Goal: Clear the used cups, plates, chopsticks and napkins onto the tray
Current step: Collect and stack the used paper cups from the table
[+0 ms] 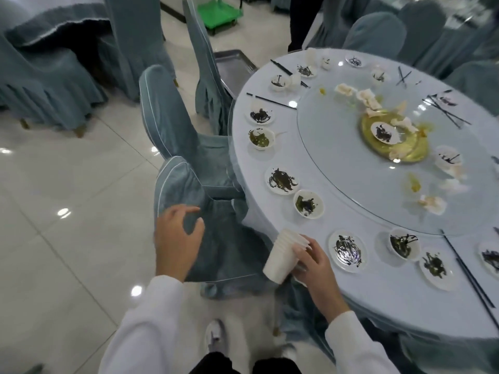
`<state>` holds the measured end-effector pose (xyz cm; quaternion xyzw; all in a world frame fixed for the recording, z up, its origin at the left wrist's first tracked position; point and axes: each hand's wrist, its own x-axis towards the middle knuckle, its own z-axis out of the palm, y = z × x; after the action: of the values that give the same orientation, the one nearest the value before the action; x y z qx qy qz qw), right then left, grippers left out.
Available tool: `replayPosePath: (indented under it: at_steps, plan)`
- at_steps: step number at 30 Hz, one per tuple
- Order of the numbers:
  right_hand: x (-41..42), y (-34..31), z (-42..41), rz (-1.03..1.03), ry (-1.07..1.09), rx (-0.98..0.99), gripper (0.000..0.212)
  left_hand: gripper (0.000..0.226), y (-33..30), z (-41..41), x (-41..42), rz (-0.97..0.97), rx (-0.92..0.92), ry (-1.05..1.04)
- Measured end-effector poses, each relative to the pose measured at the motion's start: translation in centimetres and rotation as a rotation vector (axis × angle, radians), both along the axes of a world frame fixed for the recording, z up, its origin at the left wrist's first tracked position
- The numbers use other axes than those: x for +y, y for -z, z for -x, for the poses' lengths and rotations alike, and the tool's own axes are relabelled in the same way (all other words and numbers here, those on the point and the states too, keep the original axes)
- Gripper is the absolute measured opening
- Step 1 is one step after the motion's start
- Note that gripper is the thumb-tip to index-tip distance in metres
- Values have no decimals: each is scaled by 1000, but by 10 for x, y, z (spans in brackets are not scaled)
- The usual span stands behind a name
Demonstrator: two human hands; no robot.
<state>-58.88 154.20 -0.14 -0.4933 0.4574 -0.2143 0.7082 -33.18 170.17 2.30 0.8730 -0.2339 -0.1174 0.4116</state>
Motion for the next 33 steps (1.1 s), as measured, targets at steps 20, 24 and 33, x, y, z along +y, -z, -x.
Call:
replayPosePath:
  at_steps: [20, 24, 33]
  plan:
    - [8, 4, 41, 41, 166, 21, 42, 53, 55, -28, 34, -74, 251, -337]
    - [5, 0, 69, 50, 162, 27, 41, 69, 54, -22, 21, -100, 239, -368]
    - [8, -2, 132, 82, 166, 47, 79, 35, 63, -6, 19, -386, 169, -352]
